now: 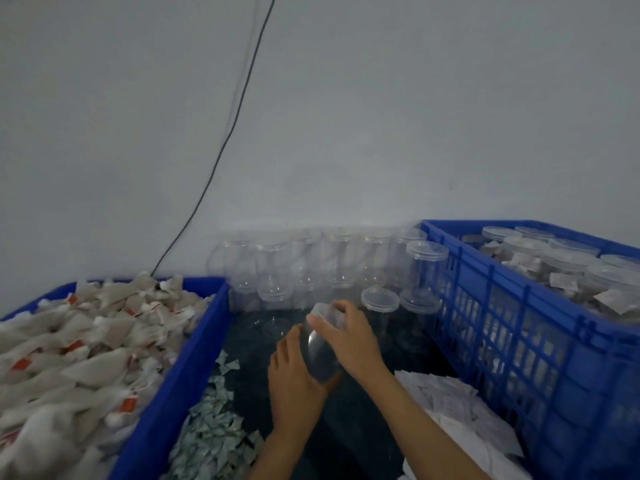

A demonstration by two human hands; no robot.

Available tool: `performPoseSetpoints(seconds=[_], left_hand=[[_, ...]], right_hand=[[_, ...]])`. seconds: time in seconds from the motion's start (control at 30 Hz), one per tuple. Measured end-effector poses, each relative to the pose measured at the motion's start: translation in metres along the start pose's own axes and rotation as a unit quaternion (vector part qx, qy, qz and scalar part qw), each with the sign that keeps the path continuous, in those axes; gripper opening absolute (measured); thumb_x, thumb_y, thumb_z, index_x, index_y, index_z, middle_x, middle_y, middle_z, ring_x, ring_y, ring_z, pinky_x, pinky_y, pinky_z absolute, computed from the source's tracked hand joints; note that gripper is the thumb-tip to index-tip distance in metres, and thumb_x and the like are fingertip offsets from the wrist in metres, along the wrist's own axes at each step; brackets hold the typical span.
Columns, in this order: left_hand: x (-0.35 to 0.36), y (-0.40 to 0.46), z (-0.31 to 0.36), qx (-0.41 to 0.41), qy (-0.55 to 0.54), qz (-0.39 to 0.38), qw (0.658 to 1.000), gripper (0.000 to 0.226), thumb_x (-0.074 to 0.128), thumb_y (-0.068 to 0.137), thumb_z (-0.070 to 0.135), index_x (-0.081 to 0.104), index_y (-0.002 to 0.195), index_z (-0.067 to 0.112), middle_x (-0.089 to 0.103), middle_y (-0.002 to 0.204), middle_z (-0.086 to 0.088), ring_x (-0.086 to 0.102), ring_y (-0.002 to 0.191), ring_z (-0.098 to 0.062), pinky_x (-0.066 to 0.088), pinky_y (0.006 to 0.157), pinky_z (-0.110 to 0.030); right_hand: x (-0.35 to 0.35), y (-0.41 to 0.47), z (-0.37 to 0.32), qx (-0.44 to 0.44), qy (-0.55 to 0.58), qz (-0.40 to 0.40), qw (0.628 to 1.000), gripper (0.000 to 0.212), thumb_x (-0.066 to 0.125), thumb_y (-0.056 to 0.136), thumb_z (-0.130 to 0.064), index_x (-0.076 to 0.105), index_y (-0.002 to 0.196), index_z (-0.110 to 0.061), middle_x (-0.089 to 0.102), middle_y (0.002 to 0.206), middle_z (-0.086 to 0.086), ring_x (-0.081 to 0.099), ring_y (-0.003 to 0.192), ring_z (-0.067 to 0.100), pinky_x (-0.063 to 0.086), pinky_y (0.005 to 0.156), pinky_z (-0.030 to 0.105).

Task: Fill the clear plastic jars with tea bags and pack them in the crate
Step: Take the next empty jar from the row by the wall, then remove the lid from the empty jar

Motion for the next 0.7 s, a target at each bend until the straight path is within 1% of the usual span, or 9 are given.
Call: performPoseSetpoints(seconds=[0.1, 0.2, 0.3, 0.37, 0.43, 0.47, 0.57, 0.63, 0.7], left_hand=[[-0.003, -0.01, -0.015, -0.047, -0.049, -0.03, 0.997, 0.107, 0.078, 0.053, 0.059, 0.034, 0.142, 0.017, 0.049, 0.136, 0.0, 0.053, 0.119, -0.018, 0.05, 0.093, -0.036], [-0.004, -0.014, -0.024, -0.05, -0.073, -0.057, 0.994, 0.101, 0.073, 0.049, 0.065, 0.038, 0.137, 0.028, 0.054, 0.126, 0.011, 0.06, 0.108, -0.01, 0.054, 0.086, -0.036], [-0.001, -0.017, -0.031, -0.055, -0.058, -0.088, 0.993, 0.088, 0.07, 0.048, 0.07, 0.037, 0.126, 0.043, 0.055, 0.112, 0.024, 0.06, 0.092, 0.005, 0.055, 0.077, -0.025], [0.004, -0.02, -0.04, -0.072, -0.072, -0.113, 0.988, 0.081, 0.074, 0.044, 0.065, 0.035, 0.114, 0.055, 0.06, 0.1, 0.029, 0.061, 0.082, 0.011, 0.053, 0.071, -0.018], [0.011, -0.024, -0.048, -0.086, -0.132, -0.152, 0.976, 0.083, 0.083, 0.04, 0.054, 0.037, 0.11, 0.057, 0.064, 0.096, 0.03, 0.062, 0.085, 0.012, 0.053, 0.072, -0.017], [0.018, -0.028, -0.052, -0.091, -0.188, -0.187, 0.96, 0.087, 0.088, 0.042, 0.047, 0.039, 0.114, 0.053, 0.065, 0.103, 0.027, 0.063, 0.094, 0.008, 0.054, 0.078, -0.019], [0.037, -0.043, -0.058, -0.1, -0.308, -0.289, 0.901, 0.095, 0.094, 0.049, 0.026, 0.044, 0.129, 0.03, 0.063, 0.124, 0.005, 0.061, 0.114, -0.01, 0.052, 0.092, -0.029], [0.036, -0.047, -0.059, -0.106, -0.308, -0.28, 0.903, 0.094, 0.094, 0.049, 0.029, 0.045, 0.129, 0.029, 0.062, 0.124, 0.004, 0.061, 0.113, -0.008, 0.051, 0.094, -0.028], [0.031, -0.044, -0.056, -0.1, -0.286, -0.226, 0.926, 0.095, 0.093, 0.048, 0.035, 0.043, 0.129, 0.038, 0.061, 0.122, 0.013, 0.059, 0.112, 0.0, 0.049, 0.093, -0.021]], right_hand=[[0.01, -0.011, -0.001, -0.013, -0.04, 0.022, 0.999, 0.056, 0.071, 0.075, -0.055, 0.053, 0.118, -0.025, 0.05, 0.113, -0.003, 0.055, 0.098, 0.01, 0.045, 0.079, 0.02], [0.017, -0.022, 0.003, -0.02, -0.044, 0.035, 0.998, 0.053, 0.072, 0.073, -0.054, 0.055, 0.116, -0.028, 0.05, 0.108, -0.006, 0.054, 0.091, 0.005, 0.04, 0.068, 0.011], [0.018, -0.026, 0.013, -0.011, -0.066, 0.045, 0.997, 0.054, 0.071, 0.072, -0.056, 0.058, 0.116, -0.028, 0.051, 0.106, -0.009, 0.054, 0.089, 0.004, 0.037, 0.064, 0.008], [0.018, -0.028, 0.017, -0.018, -0.07, 0.035, 0.997, 0.054, 0.072, 0.071, -0.057, 0.059, 0.116, -0.031, 0.051, 0.106, -0.013, 0.054, 0.09, 0.002, 0.037, 0.066, 0.007], [0.02, -0.03, 0.016, -0.055, -0.059, -0.019, 0.997, 0.052, 0.074, 0.068, -0.055, 0.06, 0.115, -0.035, 0.053, 0.108, -0.018, 0.055, 0.095, 0.0, 0.041, 0.071, 0.008], [0.021, -0.031, 0.014, -0.075, -0.047, -0.066, 0.994, 0.05, 0.076, 0.069, -0.052, 0.061, 0.114, -0.036, 0.055, 0.11, -0.019, 0.056, 0.099, 0.0, 0.043, 0.075, 0.009], [0.022, -0.038, 0.01, -0.094, 0.002, -0.246, 0.965, 0.046, 0.079, 0.077, -0.035, 0.063, 0.12, -0.034, 0.061, 0.12, -0.014, 0.058, 0.112, 0.004, 0.046, 0.091, 0.014], [0.019, -0.043, 0.014, -0.077, -0.002, -0.312, 0.947, 0.054, 0.074, 0.082, -0.031, 0.053, 0.131, -0.038, 0.053, 0.134, -0.015, 0.05, 0.124, 0.004, 0.042, 0.102, 0.021], [0.019, -0.043, 0.02, -0.058, -0.047, -0.301, 0.951, 0.061, 0.068, 0.087, -0.034, 0.036, 0.139, -0.043, 0.037, 0.144, -0.013, 0.037, 0.134, 0.009, 0.035, 0.108, 0.026]])
Point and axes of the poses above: each hand's wrist, its own y-axis towards the middle knuckle, its own x-axis out of the palm, z = x × y, the point moved 8 cm from there along y, towards the middle knuckle
